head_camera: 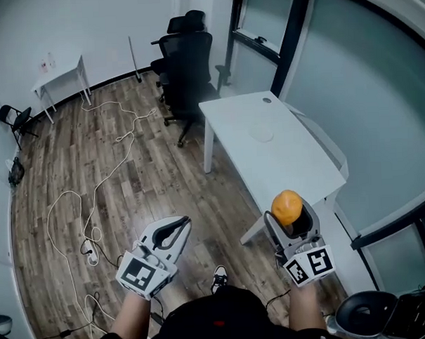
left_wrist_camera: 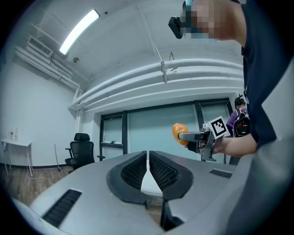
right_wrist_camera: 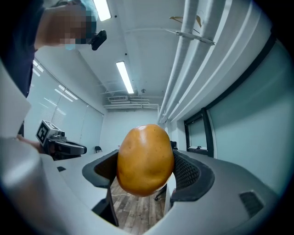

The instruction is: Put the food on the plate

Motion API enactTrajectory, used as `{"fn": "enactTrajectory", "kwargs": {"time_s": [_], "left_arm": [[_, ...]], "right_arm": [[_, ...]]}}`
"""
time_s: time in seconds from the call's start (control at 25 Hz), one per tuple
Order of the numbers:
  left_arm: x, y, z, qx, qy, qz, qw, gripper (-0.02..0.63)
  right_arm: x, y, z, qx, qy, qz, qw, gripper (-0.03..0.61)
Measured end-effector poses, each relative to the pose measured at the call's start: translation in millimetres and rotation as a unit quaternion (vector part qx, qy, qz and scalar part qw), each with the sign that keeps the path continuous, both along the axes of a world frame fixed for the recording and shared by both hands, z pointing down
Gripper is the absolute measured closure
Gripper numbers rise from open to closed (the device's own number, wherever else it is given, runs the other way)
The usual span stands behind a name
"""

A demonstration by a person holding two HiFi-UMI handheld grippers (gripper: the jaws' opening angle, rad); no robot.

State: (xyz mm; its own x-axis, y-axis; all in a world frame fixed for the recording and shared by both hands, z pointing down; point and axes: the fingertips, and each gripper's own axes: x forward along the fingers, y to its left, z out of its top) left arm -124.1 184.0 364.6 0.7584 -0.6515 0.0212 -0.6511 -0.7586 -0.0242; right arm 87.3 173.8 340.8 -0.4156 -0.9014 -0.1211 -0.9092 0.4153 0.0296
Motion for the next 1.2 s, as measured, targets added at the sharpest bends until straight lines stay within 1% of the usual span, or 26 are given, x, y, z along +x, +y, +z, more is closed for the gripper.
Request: {"fn": "enactTrajectory", "kwargs": {"time_s": [0.12,0.24,0.44,0.56,0.68,0.84,1.04,1.2], "left_arm": [[19.1,-45.9,-8.1,0.002,-0.013,-0.009,0.9999,0.578],[42.1,-85.8,-11.2,0.005,-0.012,-0.006,0.9999,0.578],[73.9,-132.9,-15.1,0.013,-0.013,-0.006,0.9998,0.578],[79.8,-151.9,-8.8,0.008,-0.019,-0.014,0.9997,0.578],[85.2,-172.5,-5.4,-0.005,-0.023,-0.017,0.9996,0.578],[96.2,-198.9,-0.3,-0.006,-0.027,-0.012,0.9995,0.578],[93.6,-243.7,18.0,-0.014,-0.024,0.007,0.9996,0.578],[89.2,-295.2,15.3,-0.015,-0.013,0.038,0.9991,0.578]], "right_arm": [[23.7,-41.1,-4.0,0.0,-0.001,-0.001,1.0,0.211],[44.3,-80.8,-9.3,0.001,0.002,-0.008,1.0,0.21],[76.0,-133.5,-6.9,0.0,-0.003,-0.015,1.0,0.211],[81.5,-157.4,-2.9,0.001,-0.01,-0.023,1.0,0.21],[86.1,-178.0,2.3,-0.008,-0.013,-0.027,1.0,0.21],[100.5,-206.3,15.0,-0.016,-0.017,-0.019,1.0,0.21],[97.0,-241.3,28.2,-0.021,-0.017,0.0,1.0,0.21],[89.8,-280.2,21.7,-0.025,-0.005,0.029,0.999,0.212]]}}
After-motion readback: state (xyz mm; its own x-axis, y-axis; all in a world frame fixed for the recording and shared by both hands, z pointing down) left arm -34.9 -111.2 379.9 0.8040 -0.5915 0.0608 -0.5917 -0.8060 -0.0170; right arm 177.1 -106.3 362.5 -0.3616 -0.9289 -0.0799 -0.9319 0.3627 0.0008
